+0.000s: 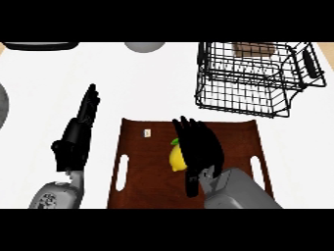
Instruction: Pick the lemon from the tray and place it in the tiered basket
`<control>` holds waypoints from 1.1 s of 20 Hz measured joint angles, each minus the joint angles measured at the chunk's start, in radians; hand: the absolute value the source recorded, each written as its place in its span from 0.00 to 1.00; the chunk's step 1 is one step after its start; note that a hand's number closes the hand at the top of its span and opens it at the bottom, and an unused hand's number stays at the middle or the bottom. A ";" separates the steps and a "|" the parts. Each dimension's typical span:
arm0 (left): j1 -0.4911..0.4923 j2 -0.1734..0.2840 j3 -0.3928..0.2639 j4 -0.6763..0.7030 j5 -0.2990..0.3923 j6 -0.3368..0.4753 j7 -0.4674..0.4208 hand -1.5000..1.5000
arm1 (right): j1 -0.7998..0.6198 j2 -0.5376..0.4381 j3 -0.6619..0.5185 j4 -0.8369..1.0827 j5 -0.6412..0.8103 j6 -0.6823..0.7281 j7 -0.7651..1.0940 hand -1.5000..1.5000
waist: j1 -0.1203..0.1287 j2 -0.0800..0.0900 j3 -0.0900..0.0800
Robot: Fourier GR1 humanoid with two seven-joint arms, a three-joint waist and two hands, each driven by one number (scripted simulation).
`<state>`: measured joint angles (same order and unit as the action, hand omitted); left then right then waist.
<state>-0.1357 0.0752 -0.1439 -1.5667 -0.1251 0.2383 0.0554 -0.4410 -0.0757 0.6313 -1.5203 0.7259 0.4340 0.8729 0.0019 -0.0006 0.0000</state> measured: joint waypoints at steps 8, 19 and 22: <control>-0.009 0.000 0.036 0.000 0.004 -0.036 0.004 0.50 | 0.034 0.055 -0.017 0.065 0.076 -0.049 -0.050 0.00 | 0.001 0.000 0.000; -0.011 -0.004 0.056 -0.006 -0.003 -0.058 0.009 0.50 | 0.046 0.056 0.011 0.165 0.227 -0.225 -0.161 1.00 | 0.002 -0.001 0.000; -0.029 -0.018 0.055 0.022 -0.013 -0.051 0.000 0.50 | 0.021 0.062 0.012 0.206 0.277 -0.256 -0.198 1.00 | 0.001 -0.003 -0.001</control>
<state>-0.1647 0.0569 -0.0892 -1.5446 -0.1382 0.1876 0.0554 -0.4202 -0.0140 0.6432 -1.3138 1.0030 0.1776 0.6750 0.0029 -0.0038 -0.0010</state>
